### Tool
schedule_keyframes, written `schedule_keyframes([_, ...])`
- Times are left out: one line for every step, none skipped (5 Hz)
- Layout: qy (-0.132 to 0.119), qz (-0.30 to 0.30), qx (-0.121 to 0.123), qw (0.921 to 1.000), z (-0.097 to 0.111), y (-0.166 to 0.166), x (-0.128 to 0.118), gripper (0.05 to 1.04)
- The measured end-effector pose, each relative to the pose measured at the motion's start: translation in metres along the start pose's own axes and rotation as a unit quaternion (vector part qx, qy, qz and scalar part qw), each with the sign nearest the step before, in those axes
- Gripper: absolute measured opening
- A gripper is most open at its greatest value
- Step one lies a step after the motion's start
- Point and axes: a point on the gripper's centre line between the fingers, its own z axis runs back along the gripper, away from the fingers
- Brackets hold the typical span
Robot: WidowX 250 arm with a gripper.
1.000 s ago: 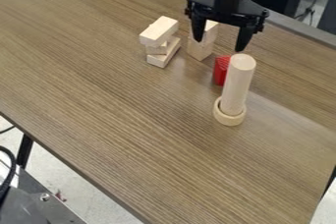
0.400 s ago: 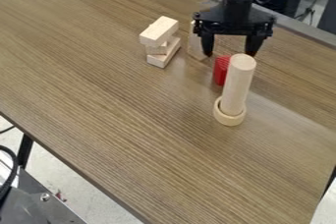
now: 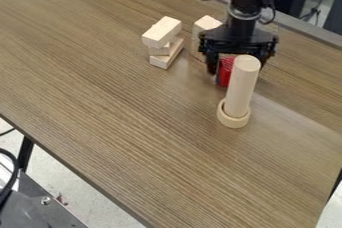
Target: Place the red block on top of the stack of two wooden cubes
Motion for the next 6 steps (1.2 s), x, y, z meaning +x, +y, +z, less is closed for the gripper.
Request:
schedule_keyframes([0.004,0.0,-0.005,1.0,-0.003,-0.003,0.0,0.736])
schedule_keyframes([-0.003,-0.016,-0.003,0.9999,-0.004,-0.003,0.004,0.599])
schedule_keyframes([-0.011,-0.058,0.006,0.9982,-0.002,-0.002,0.008,0.598])
schedule_keyframes([-0.001,-0.136,-0.003,0.9907,0.011,-0.005,0.008,0.598])
schedule_keyframes([-0.015,-0.165,-0.041,0.9853,0.042,-0.009,0.014,0.598])
schedule_keyframes([-0.015,-0.176,-0.061,0.9823,0.058,0.0,0.019,0.598])
